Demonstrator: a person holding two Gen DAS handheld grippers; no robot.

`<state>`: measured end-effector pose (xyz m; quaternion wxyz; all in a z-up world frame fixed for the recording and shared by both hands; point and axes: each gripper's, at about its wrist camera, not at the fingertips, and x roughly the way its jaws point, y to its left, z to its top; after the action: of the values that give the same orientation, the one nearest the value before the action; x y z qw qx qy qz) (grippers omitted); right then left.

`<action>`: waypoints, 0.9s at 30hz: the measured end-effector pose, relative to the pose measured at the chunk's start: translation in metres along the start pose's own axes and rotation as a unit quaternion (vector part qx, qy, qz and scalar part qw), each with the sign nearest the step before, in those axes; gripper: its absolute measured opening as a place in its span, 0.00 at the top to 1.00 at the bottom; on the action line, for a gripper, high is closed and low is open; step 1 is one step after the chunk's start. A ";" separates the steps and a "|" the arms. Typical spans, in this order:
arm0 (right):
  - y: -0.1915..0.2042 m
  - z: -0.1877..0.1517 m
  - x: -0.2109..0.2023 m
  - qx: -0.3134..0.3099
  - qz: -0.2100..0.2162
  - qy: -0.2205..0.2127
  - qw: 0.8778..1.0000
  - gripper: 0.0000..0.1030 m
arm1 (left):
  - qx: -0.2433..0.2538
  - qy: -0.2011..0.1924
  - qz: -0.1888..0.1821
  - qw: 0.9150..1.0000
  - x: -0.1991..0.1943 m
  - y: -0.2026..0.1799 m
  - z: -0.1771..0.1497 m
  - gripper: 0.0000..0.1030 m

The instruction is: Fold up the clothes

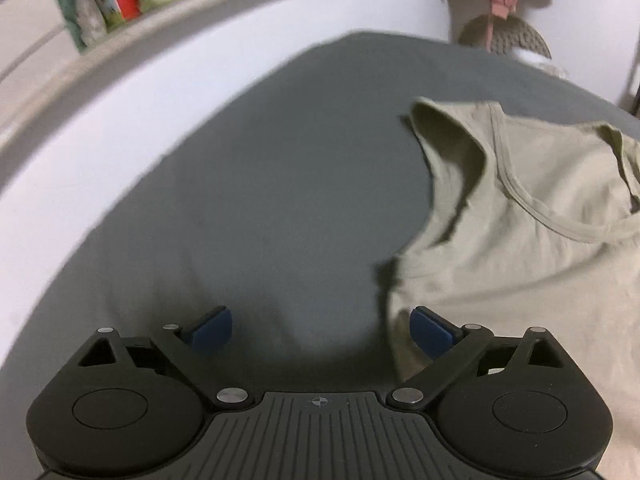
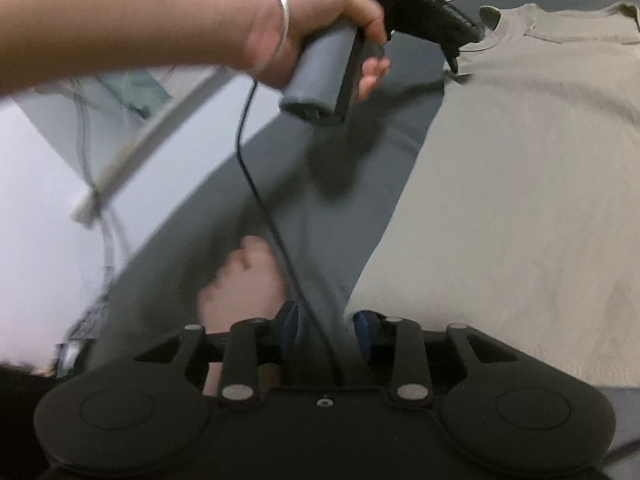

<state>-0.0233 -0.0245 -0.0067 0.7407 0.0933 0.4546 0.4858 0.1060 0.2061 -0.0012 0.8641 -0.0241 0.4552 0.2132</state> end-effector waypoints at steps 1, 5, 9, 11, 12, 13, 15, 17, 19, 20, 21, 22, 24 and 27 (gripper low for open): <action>-0.002 0.001 -0.013 0.008 0.012 0.001 1.000 0.69 | -0.001 0.000 -0.008 1.000 -0.004 0.004 -0.001 0.06; -0.025 -0.001 -0.095 0.029 0.043 -0.021 0.998 0.60 | 0.010 -0.020 -0.062 0.998 -0.038 0.012 -0.016 0.06; -0.064 -0.011 -0.183 0.016 -0.057 -0.058 0.997 0.56 | 0.085 -0.055 -0.143 0.985 -0.095 -0.005 -0.052 0.06; -0.084 -0.019 -0.212 0.008 -0.162 -0.056 0.985 0.56 | 0.115 -0.066 -0.188 0.973 -0.119 -0.022 -0.069 0.06; -0.094 -0.023 -0.222 0.002 -0.217 -0.050 0.975 0.56 | 0.127 -0.069 -0.216 0.966 -0.130 -0.034 -0.080 0.06; -0.103 -0.028 -0.229 -0.006 -0.269 -0.042 0.962 0.56 | 0.138 -0.071 -0.242 0.958 -0.140 -0.045 -0.091 0.06; -0.118 -0.033 -0.233 -0.003 -0.332 -0.012 0.943 0.57 | 0.168 -0.066 -0.293 0.939 -0.154 -0.073 -0.110 0.06; -0.128 -0.032 -0.233 0.019 -0.333 0.002 0.943 0.57 | 0.203 -0.049 -0.328 0.921 -0.160 -0.109 -0.120 0.06; -0.126 -0.031 -0.223 0.001 -0.347 0.017 0.938 0.57 | 0.233 -0.036 -0.340 0.910 -0.162 -0.138 -0.128 0.06; -0.124 -0.031 -0.217 -0.010 -0.358 0.026 0.933 0.57 | 0.238 -0.032 -0.345 0.907 -0.160 -0.147 -0.132 0.06; -0.124 -0.031 -0.213 -0.014 -0.365 0.033 0.930 0.58 | 0.237 -0.028 -0.350 0.906 -0.157 -0.153 -0.137 0.06; -0.124 -0.031 -0.211 -0.014 -0.369 0.036 0.929 0.58 | 0.232 -0.023 -0.356 0.905 -0.155 -0.159 -0.140 0.06; -0.127 -0.030 -0.209 -0.009 -0.372 0.040 0.927 0.58 | 0.215 -0.010 -0.377 0.901 -0.147 -0.158 -0.148 0.06; -0.139 -0.025 -0.211 0.025 -0.353 0.035 0.935 0.60 | 0.191 0.013 -0.401 0.896 -0.131 -0.146 -0.159 0.06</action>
<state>0.0216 -0.2726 0.0211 0.8457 -0.0720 0.4955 0.1847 -0.0255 -0.0089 -0.0119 0.8584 -0.0415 0.4498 -0.2430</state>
